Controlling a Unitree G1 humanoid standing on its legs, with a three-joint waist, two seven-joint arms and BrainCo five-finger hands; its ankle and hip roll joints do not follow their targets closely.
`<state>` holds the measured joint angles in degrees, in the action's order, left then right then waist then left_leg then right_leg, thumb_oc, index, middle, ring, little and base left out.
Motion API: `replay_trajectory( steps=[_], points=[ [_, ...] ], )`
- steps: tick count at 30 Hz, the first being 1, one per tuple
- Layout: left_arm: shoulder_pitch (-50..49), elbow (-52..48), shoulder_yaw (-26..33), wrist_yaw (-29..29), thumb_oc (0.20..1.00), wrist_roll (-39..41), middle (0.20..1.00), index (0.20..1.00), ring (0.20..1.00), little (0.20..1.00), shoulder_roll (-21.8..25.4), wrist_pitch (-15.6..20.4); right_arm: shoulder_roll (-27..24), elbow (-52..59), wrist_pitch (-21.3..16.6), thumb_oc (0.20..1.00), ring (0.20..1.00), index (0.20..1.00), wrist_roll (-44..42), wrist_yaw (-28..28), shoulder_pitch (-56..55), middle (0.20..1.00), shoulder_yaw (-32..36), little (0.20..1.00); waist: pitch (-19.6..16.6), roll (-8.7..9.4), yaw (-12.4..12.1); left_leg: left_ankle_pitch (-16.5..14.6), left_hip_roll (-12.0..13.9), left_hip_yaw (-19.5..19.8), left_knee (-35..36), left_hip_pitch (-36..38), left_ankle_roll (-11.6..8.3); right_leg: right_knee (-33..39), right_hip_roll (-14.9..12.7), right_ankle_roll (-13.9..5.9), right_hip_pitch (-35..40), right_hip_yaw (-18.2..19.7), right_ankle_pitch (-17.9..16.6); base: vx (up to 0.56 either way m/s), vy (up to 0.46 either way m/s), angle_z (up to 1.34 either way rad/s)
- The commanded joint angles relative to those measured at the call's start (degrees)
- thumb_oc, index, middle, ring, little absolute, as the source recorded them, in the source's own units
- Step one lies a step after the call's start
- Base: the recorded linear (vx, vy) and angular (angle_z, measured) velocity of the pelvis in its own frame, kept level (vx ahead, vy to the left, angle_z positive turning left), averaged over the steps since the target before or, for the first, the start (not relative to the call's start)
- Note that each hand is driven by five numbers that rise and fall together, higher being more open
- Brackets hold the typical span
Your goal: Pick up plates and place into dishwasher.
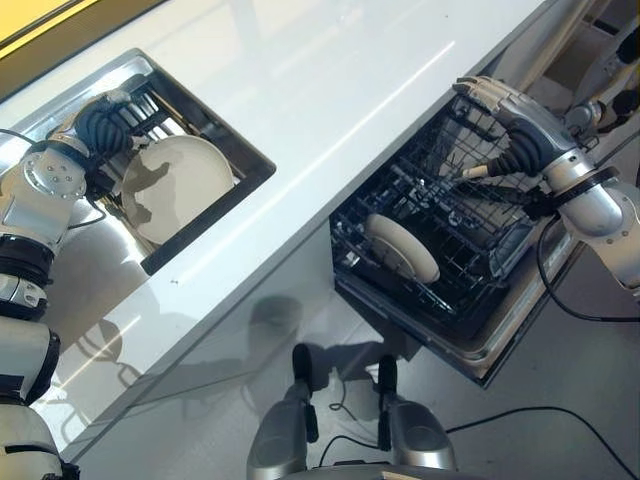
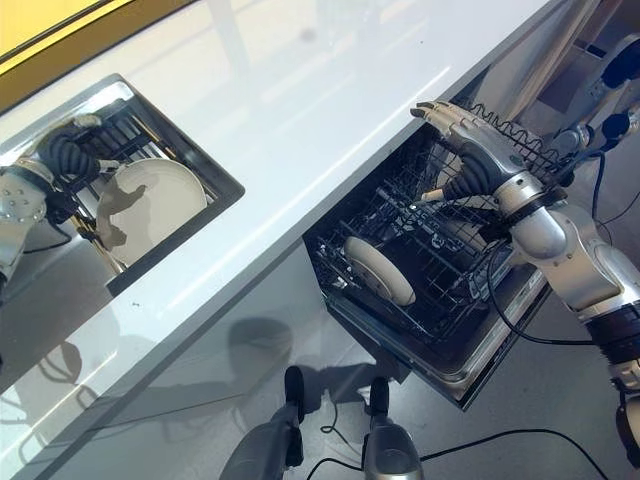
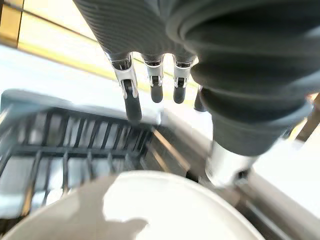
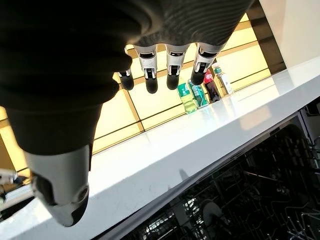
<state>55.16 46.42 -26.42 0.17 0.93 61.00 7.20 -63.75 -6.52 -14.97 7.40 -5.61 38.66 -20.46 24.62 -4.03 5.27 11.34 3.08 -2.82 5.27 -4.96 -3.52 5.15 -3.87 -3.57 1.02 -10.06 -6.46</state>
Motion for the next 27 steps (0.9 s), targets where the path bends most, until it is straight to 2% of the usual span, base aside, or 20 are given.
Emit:
replay_trajectory(
  steps=[1,7,12,27],
  points=[
    [0.5,-0.6,2.7,4.1,1.000,-2.0,1.000,1.000,1.000,1.000,0.7,1.2,0.9,3.2,-1.9,1.000,1.000,1.000,0.5,-1.4,1.3,1.000,4.8,1.000,-0.9,3.98,-0.9,-10.3,-5.1,-2.4,-1.0,2.4,2.29,-4.5,-0.2,-2.92,-6.7,0.3,3.6,0.00,0.000,0.00],
    [0.4,-0.7,2.4,5.6,1.000,-3.2,1.000,1.000,1.000,1.000,0.7,-0.4,0.8,3.7,-1.0,1.000,1.000,1.000,0.1,-0.6,1.5,1.000,4.1,1.000,-0.9,3.99,-0.6,-10.4,-5.2,-2.6,-1.1,2.5,2.36,-5.0,-0.2,-2.91,-7.0,0.4,3.6,0.00,0.000,0.00],
    [0.1,-0.4,2.4,2.5,1.000,-2.4,1.000,1.000,1.000,1.000,0.6,-2.9,0.6,3.4,-1.1,1.000,1.000,1.000,0.2,-0.1,1.4,1.000,4.3,1.000,-0.4,4.04,-0.5,-10.4,-5.2,-2.8,-1.2,2.4,2.43,-5.0,-0.2,-2.89,-7.2,0.6,3.5,0.00,0.000,0.00],
    [1.6,-0.1,1.3,0.4,1.000,-2.8,1.000,1.000,1.000,1.000,0.1,-5.0,0.6,2.9,0.1,1.000,1.000,1.000,0.3,0.5,3.2,1.000,3.1,1.000,0.6,4.18,-0.3,-10.1,-5.2,-3.0,-1.3,1.7,2.56,-5.4,0.1,-2.89,-8.1,1.1,3.4,0.00,0.000,0.00]
  ],
)
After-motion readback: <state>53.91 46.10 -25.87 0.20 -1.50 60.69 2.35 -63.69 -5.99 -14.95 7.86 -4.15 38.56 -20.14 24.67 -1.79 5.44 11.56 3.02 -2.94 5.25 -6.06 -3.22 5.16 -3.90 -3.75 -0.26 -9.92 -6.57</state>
